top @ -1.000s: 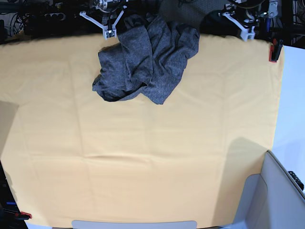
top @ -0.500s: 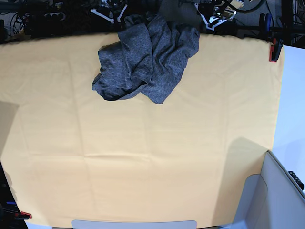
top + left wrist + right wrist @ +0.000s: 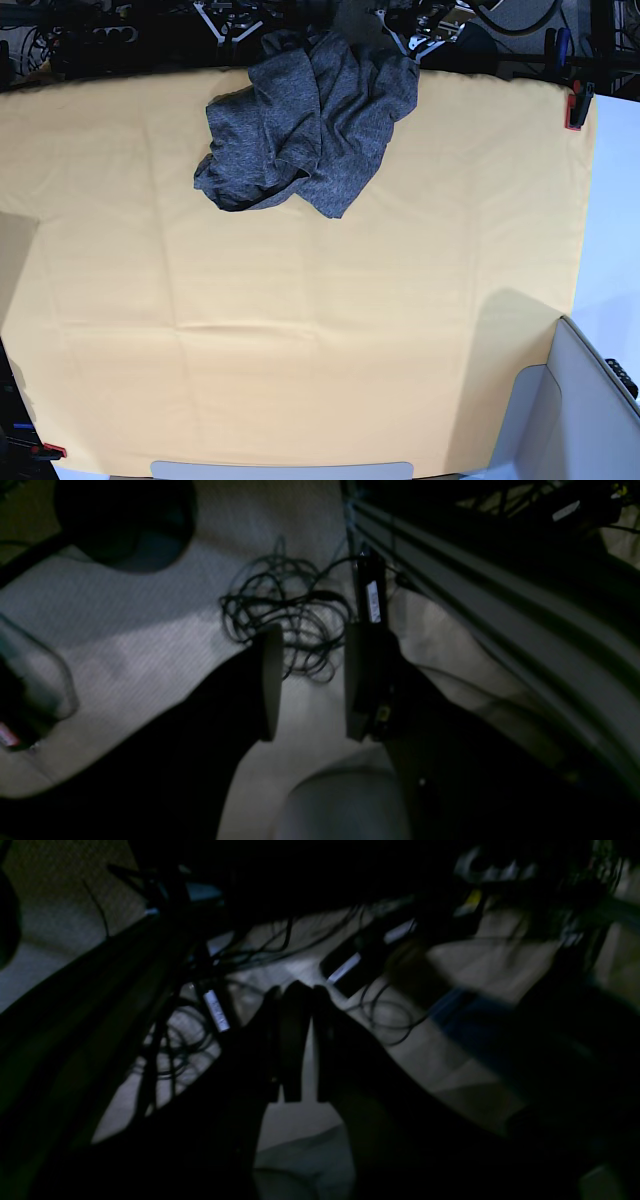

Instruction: Fold the T-shirt properly

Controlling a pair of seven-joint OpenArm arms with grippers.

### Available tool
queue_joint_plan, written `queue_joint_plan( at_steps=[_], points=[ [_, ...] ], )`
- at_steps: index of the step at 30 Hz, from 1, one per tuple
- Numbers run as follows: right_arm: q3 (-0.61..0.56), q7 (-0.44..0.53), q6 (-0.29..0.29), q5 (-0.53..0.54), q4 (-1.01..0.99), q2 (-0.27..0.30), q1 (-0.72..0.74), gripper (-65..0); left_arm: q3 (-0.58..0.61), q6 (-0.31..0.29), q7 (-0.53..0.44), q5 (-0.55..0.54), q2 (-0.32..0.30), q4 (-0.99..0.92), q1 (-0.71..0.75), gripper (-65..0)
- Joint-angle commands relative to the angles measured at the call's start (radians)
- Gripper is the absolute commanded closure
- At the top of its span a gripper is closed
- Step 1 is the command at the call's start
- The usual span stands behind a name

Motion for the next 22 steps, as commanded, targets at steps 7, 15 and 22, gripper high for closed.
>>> queue_joint_plan(
  at_steps=[7,15,22],
  points=[
    [0.0,0.012,-0.003,0.03,0.006,-0.004,0.003,-3.0,0.106,-0.001,-0.299,0.001,0.014,-0.128,-0.013,-19.9],
    [0.0,0.012,-0.003,0.031,0.006,-0.031,0.003,-3.0,0.245,-0.001,-0.322,0.001,0.022,-0.129,-0.016,-19.9],
    [0.0,0.059,-0.003,0.031,0.006,-0.054,0.005,-3.0,0.31,-0.001,-0.322,0.001,0.054,-0.129,-0.017,-19.9]
  ],
)
